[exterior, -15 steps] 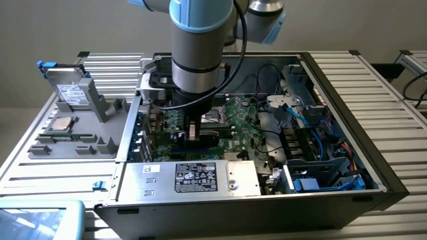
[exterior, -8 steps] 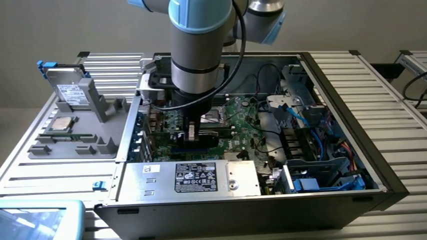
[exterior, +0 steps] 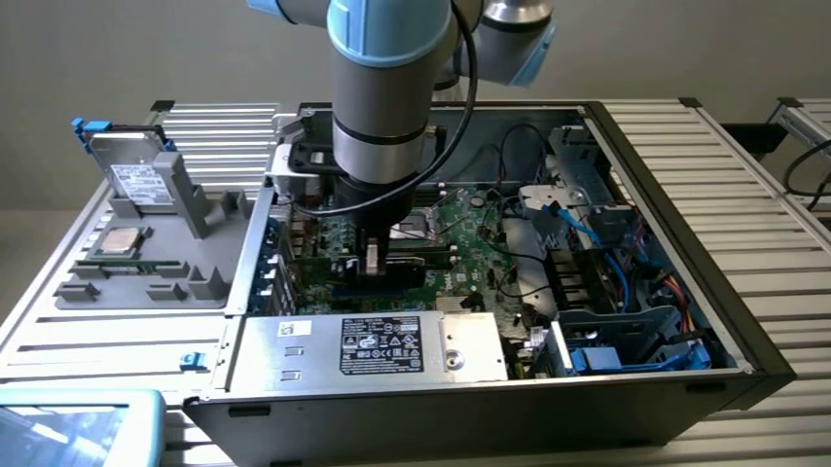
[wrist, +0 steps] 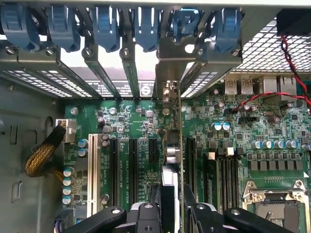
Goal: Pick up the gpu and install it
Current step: 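Insert the gpu into the slot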
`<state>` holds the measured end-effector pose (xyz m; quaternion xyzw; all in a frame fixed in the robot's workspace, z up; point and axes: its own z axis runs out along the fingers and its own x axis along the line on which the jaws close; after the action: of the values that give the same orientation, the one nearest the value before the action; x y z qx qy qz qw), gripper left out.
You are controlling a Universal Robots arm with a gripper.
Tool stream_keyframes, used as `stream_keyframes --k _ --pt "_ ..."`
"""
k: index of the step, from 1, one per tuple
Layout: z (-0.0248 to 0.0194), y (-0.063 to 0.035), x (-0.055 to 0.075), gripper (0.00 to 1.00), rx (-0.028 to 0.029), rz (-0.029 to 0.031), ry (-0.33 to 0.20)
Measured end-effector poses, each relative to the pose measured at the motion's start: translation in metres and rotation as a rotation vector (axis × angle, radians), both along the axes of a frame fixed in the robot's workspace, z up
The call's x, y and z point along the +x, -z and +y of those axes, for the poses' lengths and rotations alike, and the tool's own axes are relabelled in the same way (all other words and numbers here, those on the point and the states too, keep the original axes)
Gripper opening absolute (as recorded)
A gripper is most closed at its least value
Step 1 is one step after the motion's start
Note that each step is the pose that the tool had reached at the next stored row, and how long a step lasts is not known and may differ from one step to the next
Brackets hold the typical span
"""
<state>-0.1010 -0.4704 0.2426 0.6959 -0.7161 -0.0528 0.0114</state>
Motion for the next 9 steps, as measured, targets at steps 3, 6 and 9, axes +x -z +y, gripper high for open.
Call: stream_keyframes --k 3,6,9 --pt "0.0005 -0.0001 -0.0006 0.28 -0.0008 0.0 0.003" --pt "0.0008 0.0 -0.001 0.28 -0.0008 0.0002 0.003" --pt "0.0008 0.0 -0.001 0.28 -0.0007 0.0002 0.003"
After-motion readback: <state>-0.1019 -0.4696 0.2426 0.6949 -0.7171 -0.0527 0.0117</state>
